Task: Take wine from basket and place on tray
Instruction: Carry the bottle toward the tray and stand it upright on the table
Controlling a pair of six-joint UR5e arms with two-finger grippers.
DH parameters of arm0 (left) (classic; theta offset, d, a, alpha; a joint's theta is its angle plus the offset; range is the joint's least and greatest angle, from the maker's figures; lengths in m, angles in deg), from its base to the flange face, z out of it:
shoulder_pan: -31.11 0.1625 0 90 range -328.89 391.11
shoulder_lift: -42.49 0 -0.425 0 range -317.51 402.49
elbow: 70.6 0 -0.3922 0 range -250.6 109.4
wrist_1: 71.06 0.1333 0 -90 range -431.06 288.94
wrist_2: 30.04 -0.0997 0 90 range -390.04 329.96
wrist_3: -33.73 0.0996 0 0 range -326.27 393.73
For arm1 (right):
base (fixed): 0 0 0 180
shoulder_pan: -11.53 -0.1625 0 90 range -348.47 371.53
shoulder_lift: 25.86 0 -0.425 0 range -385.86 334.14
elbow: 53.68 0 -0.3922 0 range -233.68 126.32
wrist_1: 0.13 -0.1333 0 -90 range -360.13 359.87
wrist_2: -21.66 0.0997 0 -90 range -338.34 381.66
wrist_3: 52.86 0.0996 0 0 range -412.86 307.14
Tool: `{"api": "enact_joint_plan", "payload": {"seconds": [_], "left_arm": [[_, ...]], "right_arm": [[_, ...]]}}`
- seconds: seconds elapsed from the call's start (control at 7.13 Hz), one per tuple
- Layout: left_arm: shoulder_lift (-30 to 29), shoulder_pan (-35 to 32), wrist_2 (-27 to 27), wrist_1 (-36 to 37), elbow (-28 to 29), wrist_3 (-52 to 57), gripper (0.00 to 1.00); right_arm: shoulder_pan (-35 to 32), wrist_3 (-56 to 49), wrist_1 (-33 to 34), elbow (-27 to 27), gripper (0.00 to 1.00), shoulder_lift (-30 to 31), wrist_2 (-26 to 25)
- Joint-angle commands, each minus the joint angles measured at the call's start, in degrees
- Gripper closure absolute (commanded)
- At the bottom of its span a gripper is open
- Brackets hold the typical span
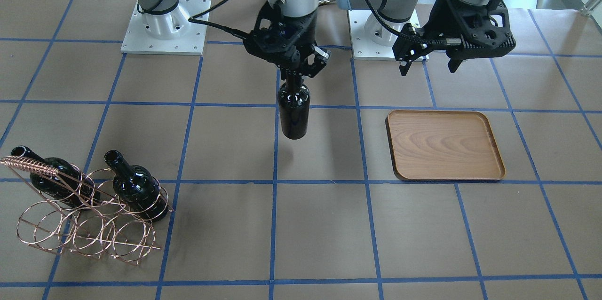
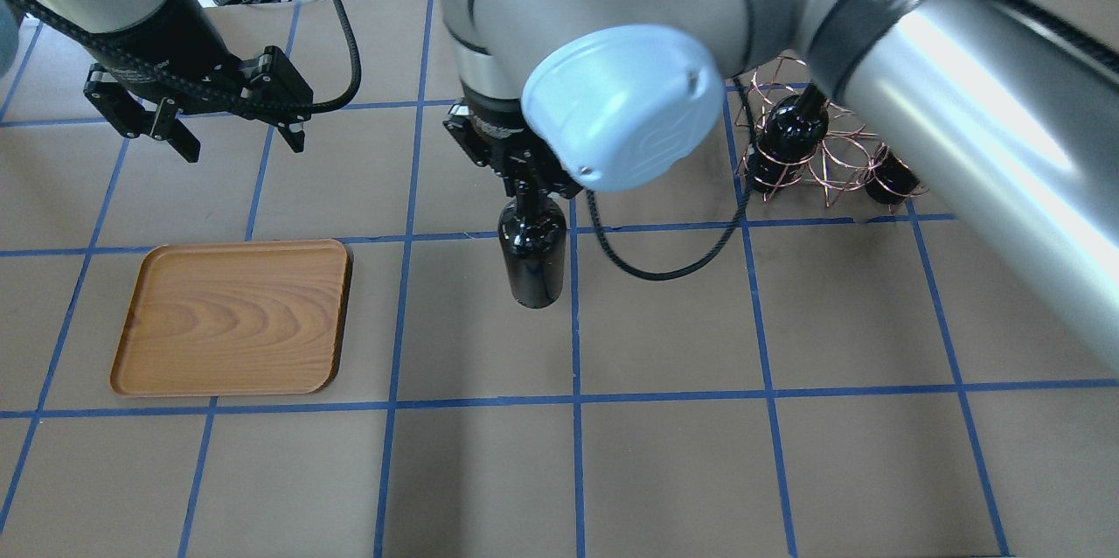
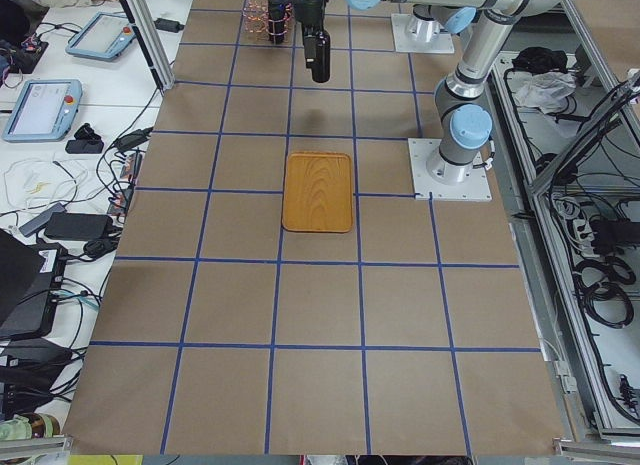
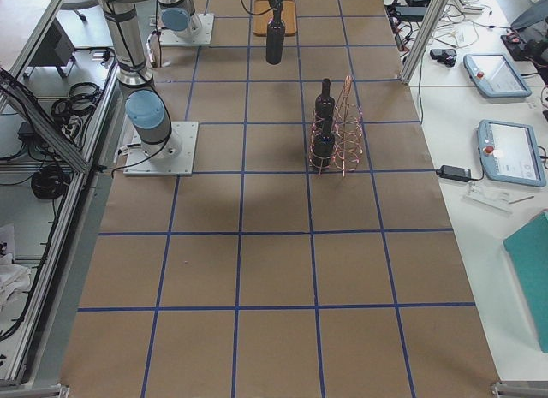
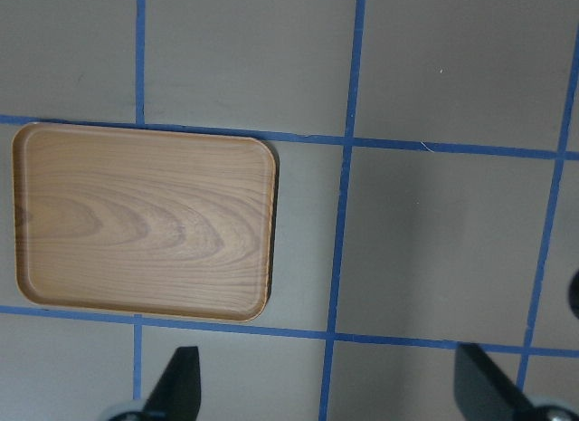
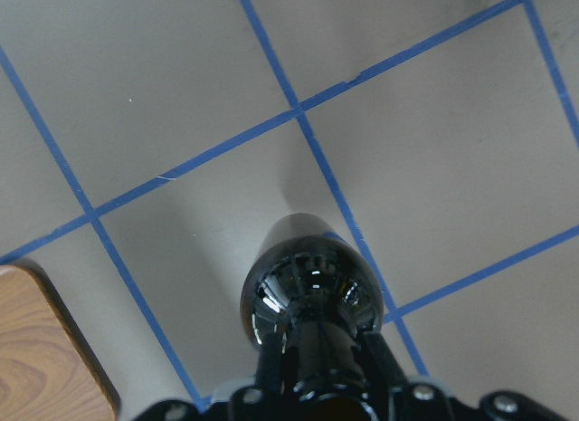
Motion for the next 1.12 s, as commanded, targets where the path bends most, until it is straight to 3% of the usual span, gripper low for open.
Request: {"api": "enact_joint_plan", "payload": {"seconds": [0.0, 0.28, 0.56, 0.7, 0.84, 0.98], "left_arm": [[0.12, 0.23, -0.61, -0.06, 0.09, 0.07, 0.0], [-0.57, 0.05, -1.5, 0.03, -0.18, -0.02, 0.0], [-0.41, 0.14, -1.85, 0.11, -0.09, 0.07, 0.0], [-0.06, 0.23, -1.94, 0.11, -0.09, 0.15, 0.0], [-0.05, 0.14, -1.85, 0.11, -0.18, 0.24, 0.0], [-0.05, 0.05, -1.76, 0.03, -0.18, 0.07, 0.0]], "right_arm": [[-1.62, 2.92, 4.25, 0.0, 0.79, -3.5, -0.12], [-1.7, 2.75, 5.05, -0.18, 0.79, -4.91, -0.56], [-1.71, 2.57, 8.36, -2.2, 0.64, -4.91, -0.3], [-1.71, 1.87, 11.52, -2.11, 0.18, -5.0, -0.73], [-1.36, 1.78, 13.64, -2.29, 0.0, -5.17, 0.65], [-0.05, -0.22, 12.44, -2.03, 0.0, -4.48, 2.32]]}}
